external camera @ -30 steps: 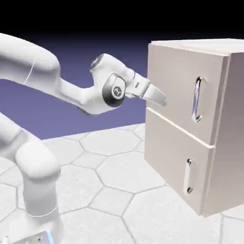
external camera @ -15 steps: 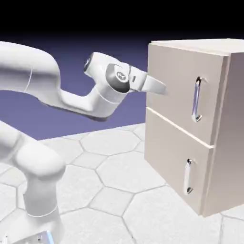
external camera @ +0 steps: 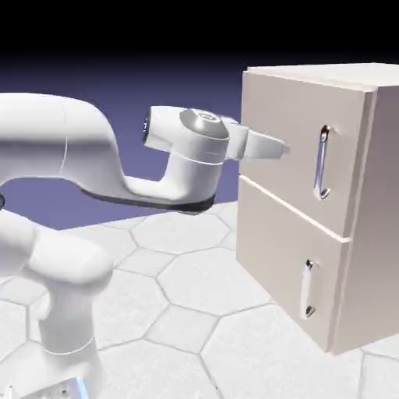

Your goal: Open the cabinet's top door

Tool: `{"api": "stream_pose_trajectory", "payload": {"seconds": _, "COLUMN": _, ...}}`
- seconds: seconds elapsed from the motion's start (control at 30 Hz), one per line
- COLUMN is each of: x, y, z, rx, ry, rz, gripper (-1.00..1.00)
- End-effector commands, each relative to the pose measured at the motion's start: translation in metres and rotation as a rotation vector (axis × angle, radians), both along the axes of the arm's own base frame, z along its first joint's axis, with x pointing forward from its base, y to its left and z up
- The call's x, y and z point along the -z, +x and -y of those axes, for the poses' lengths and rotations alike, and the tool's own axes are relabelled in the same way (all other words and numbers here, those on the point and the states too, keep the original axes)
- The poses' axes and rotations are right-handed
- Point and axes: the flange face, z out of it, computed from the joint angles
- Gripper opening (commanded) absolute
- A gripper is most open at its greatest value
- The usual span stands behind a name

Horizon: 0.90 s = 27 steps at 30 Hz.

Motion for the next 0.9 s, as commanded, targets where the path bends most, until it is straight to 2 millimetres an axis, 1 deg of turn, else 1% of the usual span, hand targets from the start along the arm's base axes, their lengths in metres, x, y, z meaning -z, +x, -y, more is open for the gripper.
{"api": "stream_pose_trajectory", "payload": {"seconds": 0.0, "x": 0.002, "y": 0.001, "z": 0.003, "rx": 0.000, "ry": 0.004, "rz": 0.013, "gripper": 0.00}}
{"api": "stream_pose_trajectory", "payload": {"seconds": 0.23, "x": 0.020, "y": 0.014, "z": 0.028, "rx": -0.004, "ry": 0.035, "rz": 0.098, "gripper": 0.00}}
{"api": "stream_pose_trajectory", "payload": {"seconds": 0.5, "x": 0.049, "y": 0.035, "z": 0.056, "rx": -0.025, "ry": 0.074, "rz": 0.187, "gripper": 0.00}}
{"api": "stream_pose_trajectory", "payload": {"seconds": 0.57, "x": 0.053, "y": 0.037, "z": 0.059, "rx": -0.029, "ry": 0.079, "rz": 0.196, "gripper": 0.00}}
{"api": "stream_pose_trajectory", "payload": {"seconds": 0.73, "x": 0.053, "y": 0.087, "z": 0.057, "rx": -0.029, "ry": 0.079, "rz": 0.196, "gripper": 0.00}}
{"api": "stream_pose_trajectory", "payload": {"seconds": 0.77, "x": 0.053, "y": 0.087, "z": 0.057, "rx": -0.029, "ry": 0.079, "rz": 0.196, "gripper": -1.00}}
{"api": "stream_pose_trajectory", "payload": {"seconds": 0.8, "x": 0.053, "y": 0.087, "z": 0.057, "rx": -0.029, "ry": 0.079, "rz": 0.196, "gripper": -1.00}}
{"api": "stream_pose_trajectory", "payload": {"seconds": 0.87, "x": 0.053, "y": 0.075, "z": 0.053, "rx": -0.002, "ry": 0.076, "rz": 0.198, "gripper": -1.00}}
